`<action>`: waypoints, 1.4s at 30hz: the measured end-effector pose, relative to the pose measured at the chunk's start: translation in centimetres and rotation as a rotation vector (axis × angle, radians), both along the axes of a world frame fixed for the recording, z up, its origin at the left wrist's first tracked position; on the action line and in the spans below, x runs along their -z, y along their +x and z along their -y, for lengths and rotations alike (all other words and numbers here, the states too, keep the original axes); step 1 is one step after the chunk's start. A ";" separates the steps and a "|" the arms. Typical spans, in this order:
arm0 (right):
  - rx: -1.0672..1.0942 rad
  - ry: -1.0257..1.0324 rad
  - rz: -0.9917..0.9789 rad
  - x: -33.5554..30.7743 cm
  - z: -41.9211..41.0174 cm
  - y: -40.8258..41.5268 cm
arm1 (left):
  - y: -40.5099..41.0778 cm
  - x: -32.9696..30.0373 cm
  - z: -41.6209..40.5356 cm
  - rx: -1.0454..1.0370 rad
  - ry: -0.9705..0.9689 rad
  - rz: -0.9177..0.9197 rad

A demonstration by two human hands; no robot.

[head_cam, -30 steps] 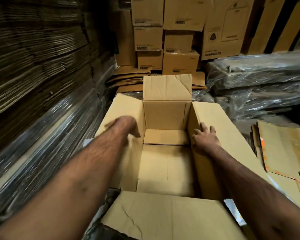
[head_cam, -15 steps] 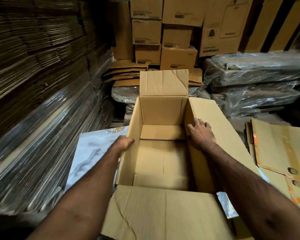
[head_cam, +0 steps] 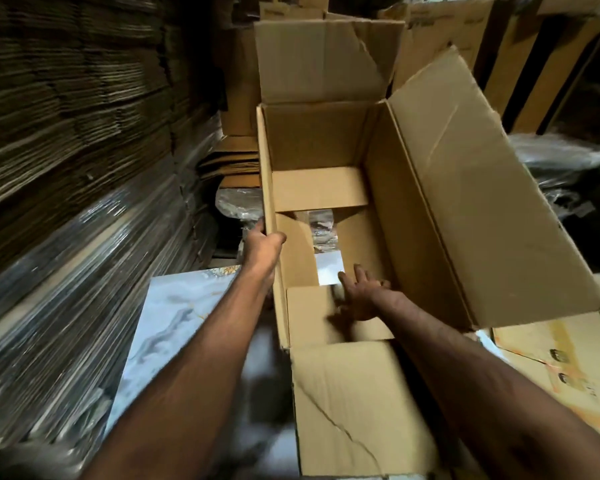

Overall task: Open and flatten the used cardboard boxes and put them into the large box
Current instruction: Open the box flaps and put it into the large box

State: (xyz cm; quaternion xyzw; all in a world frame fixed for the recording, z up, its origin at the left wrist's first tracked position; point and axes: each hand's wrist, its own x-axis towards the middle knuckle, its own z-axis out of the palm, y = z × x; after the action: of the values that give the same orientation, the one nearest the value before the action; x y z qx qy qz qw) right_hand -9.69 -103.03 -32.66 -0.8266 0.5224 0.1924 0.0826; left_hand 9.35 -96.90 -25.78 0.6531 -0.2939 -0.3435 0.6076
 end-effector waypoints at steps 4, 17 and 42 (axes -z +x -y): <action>-0.007 0.018 -0.096 -0.6 -0.2 -0.9 | -0.1 -2.1 -1.1 0.040 -0.078 0.045; -0.046 0.161 -0.271 -0.6 -0.5 -2.5 | -1.8 -5.8 -5.5 0.179 -0.128 0.063; -0.345 -0.738 0.334 -11.0 7.4 0.3 | -0.7 -5.2 -2.7 -0.120 -0.056 -0.106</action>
State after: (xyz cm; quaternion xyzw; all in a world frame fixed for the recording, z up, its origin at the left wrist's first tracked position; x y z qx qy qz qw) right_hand -9.34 -110.45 -21.65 -0.8956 0.3899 -0.1326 -0.1684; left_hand 8.62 -94.17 -20.60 0.6331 -0.2312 -0.3319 0.6599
